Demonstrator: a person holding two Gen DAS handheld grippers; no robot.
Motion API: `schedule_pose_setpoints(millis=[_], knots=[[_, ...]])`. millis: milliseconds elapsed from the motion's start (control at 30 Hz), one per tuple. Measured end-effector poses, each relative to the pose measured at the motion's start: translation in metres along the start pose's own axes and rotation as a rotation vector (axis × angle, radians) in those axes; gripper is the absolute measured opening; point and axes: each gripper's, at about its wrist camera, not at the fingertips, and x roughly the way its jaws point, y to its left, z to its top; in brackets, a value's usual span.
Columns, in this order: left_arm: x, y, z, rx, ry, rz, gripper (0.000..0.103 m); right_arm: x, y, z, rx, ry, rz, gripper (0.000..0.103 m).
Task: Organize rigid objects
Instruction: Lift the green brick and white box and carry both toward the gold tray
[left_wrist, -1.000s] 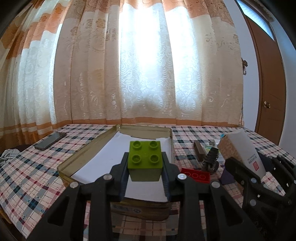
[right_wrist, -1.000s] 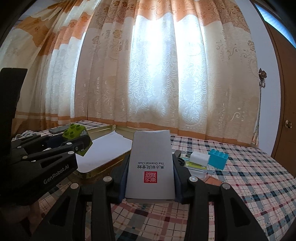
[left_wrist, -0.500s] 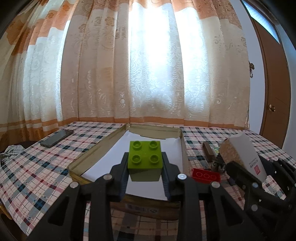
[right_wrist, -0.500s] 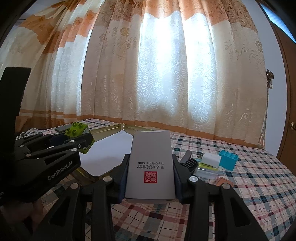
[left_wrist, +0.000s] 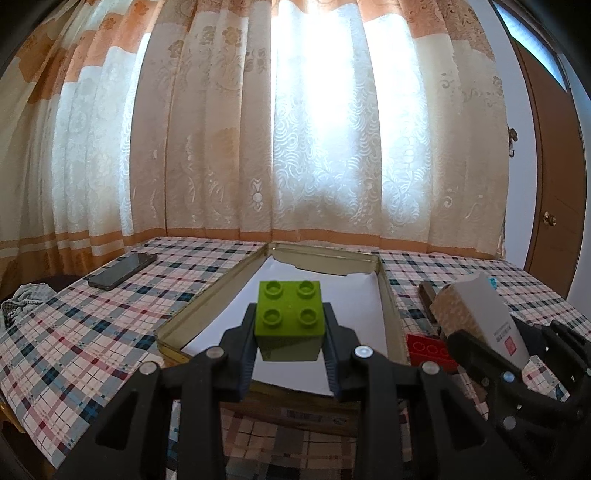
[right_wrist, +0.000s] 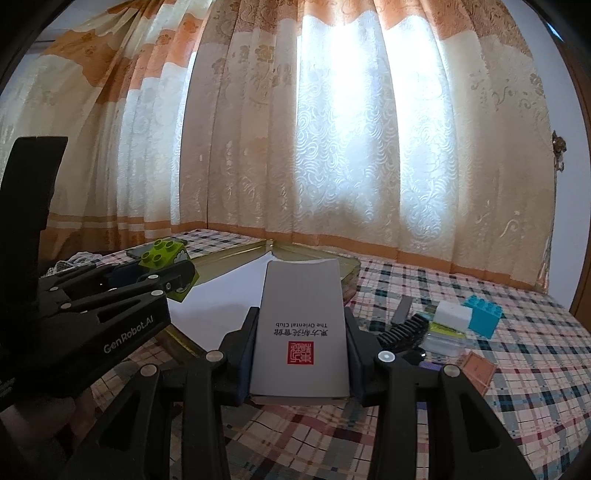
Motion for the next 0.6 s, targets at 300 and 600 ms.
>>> schedule_pose_setpoints(millis=[300, 600], knots=[[0.02, 0.009, 0.023, 0.012, 0.073, -0.048, 0.03, 0.015, -0.006, 0.025, 0.045, 0.053, 0.065, 0.044], [0.065, 0.023, 0.053, 0.008, 0.184, -0.069, 0.03, 0.062, -0.002, 0.071, 0.026, 0.123, 0.116, 0.044]])
